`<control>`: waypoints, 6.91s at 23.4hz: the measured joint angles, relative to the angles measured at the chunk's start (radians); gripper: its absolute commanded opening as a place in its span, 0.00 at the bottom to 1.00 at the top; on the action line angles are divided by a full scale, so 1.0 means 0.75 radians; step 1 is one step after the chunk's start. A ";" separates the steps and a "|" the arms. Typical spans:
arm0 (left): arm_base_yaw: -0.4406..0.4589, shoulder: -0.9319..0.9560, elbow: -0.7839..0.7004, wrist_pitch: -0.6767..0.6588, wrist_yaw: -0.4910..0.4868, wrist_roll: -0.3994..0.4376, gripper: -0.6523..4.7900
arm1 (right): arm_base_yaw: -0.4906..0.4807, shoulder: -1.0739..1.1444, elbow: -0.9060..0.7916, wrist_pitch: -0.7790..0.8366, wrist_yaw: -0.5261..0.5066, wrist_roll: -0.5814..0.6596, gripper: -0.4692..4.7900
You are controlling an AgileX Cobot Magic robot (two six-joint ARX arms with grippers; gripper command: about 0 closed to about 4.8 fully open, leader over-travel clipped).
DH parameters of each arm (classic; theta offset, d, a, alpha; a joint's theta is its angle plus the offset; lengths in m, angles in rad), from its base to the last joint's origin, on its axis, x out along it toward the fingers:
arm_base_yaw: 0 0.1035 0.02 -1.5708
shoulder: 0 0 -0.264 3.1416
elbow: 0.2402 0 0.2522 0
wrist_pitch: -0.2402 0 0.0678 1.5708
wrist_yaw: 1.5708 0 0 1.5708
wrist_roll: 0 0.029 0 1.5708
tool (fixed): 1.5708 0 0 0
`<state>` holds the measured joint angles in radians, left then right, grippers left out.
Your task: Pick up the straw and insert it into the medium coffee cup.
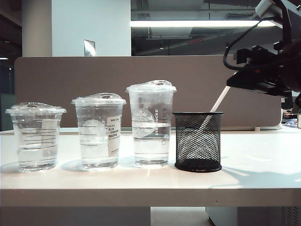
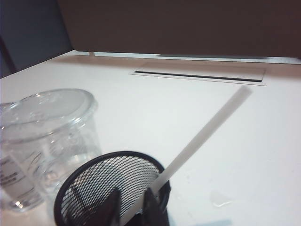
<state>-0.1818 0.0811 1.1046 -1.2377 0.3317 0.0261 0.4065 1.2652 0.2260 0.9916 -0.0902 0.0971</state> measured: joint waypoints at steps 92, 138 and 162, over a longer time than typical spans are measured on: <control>0.000 -0.001 0.000 0.009 0.001 0.000 0.12 | -0.040 -0.006 0.990 -0.570 -0.379 0.086 0.12; 0.000 -0.001 0.000 0.009 -0.001 0.035 0.12 | 0.352 0.506 1.211 -0.698 -0.359 -0.025 0.12; 0.000 -0.001 0.000 0.066 0.001 0.035 0.12 | 0.385 0.252 1.212 -0.670 -0.324 -0.100 0.08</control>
<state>-0.1818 0.0807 1.1046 -1.1885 0.3325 0.0521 0.6952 1.4544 1.1351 0.4892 -0.3332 0.0219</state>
